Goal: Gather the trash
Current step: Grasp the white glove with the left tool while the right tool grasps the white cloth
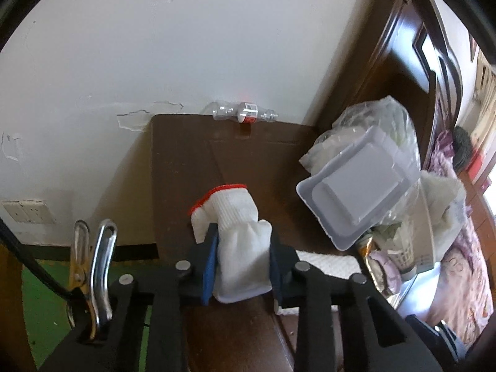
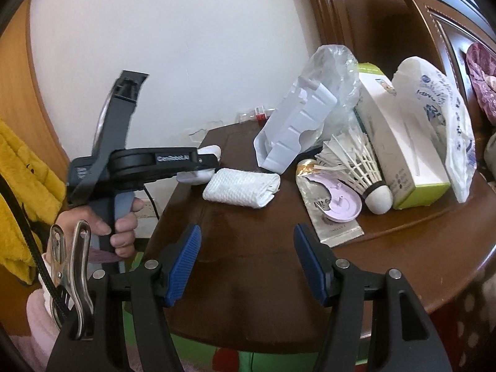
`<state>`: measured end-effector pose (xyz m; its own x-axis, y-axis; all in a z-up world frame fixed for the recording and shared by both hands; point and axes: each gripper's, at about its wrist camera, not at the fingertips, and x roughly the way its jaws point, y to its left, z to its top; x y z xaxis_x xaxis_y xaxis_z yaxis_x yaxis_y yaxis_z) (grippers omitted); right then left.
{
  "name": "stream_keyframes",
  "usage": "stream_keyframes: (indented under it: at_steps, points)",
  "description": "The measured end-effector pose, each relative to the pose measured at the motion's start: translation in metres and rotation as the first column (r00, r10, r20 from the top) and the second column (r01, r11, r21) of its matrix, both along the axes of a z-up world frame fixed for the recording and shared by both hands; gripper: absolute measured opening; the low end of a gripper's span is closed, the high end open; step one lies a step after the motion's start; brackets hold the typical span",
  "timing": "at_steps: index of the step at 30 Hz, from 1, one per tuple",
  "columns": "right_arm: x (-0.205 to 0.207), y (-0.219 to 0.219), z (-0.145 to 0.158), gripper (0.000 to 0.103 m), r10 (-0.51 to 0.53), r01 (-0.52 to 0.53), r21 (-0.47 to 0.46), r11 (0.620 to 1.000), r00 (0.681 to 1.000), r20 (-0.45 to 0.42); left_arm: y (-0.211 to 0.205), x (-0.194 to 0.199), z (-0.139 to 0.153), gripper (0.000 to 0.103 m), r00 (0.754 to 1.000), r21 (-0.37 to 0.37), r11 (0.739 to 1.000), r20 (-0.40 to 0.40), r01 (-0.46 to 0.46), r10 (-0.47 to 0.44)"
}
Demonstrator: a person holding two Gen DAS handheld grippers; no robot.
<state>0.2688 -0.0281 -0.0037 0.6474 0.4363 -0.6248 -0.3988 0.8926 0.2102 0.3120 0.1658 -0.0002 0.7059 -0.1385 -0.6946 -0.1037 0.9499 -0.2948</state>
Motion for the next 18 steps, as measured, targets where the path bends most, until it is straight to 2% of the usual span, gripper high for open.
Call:
stream_keyframes:
  at_steps: [9,18]
  points:
    - [0.031,0.021,-0.001,0.063,-0.004,0.004,-0.038,0.999,1.0,-0.018,0.014,-0.013,0.009,0.029,0.999,-0.03,0.999,0.031,-0.011,0.012]
    - [0.064,0.04,-0.012,0.063,-0.044,0.038,-0.09,0.995,0.997,-0.061,0.018,-0.021,0.014,0.029,0.999,-0.002,1.0,0.036,-0.025,0.025]
